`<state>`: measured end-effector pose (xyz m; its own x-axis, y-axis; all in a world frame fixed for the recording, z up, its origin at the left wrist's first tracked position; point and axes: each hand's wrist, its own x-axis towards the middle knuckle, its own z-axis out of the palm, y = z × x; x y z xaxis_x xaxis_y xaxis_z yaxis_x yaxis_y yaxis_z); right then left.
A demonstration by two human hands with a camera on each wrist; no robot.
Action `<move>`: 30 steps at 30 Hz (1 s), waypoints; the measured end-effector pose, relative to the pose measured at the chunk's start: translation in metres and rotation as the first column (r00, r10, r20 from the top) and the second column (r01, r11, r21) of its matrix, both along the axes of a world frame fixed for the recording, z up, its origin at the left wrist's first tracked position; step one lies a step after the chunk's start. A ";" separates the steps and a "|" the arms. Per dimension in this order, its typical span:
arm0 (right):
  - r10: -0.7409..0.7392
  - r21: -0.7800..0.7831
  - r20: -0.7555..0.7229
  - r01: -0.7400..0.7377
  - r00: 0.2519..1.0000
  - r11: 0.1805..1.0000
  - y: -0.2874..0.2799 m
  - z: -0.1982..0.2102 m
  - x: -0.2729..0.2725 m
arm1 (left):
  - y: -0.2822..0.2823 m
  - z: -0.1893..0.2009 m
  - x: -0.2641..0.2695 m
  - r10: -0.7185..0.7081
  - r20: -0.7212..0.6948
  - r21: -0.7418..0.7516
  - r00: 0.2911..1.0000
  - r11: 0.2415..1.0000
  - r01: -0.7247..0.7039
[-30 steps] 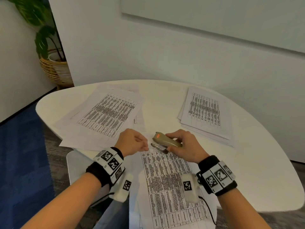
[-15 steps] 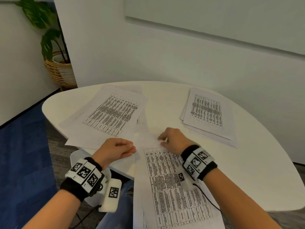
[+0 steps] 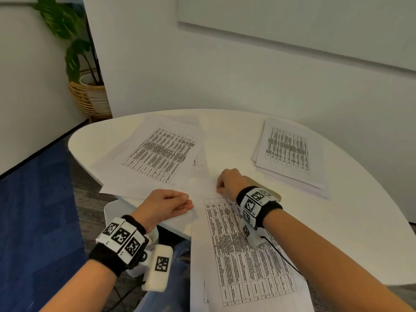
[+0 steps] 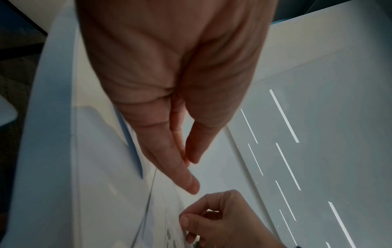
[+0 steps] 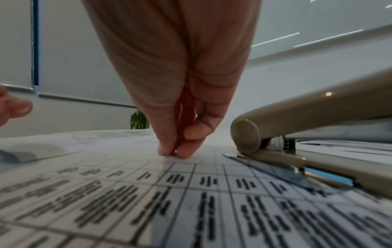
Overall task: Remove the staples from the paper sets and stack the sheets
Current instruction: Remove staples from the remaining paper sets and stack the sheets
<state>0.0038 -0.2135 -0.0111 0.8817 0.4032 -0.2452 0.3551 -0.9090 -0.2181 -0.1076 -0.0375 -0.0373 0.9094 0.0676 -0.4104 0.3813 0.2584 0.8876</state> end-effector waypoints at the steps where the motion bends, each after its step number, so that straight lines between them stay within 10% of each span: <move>1: -0.001 -0.007 -0.002 0.001 1.000 1.000 0.001 -0.002 0.000 | -0.001 0.000 0.000 0.001 -0.001 -0.004 1.000 1.000 -0.001; 15: 0.002 -0.155 -0.064 -0.012 0.998 0.988 0.000 -0.012 0.003 | -0.005 0.008 -0.007 -0.003 0.022 0.007 1.000 1.000 0.003; 30: -0.055 0.073 -0.068 0.060 0.996 0.996 0.004 -0.001 0.044 | -0.004 0.008 -0.006 -0.003 0.020 0.005 1.000 1.000 0.002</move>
<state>0.0483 -0.2096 -0.0117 0.8869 0.3718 -0.2742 0.2855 -0.9078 -0.3073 -0.1139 -0.0414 -0.0290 0.9175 0.0675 -0.3919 0.3643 0.2526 0.8964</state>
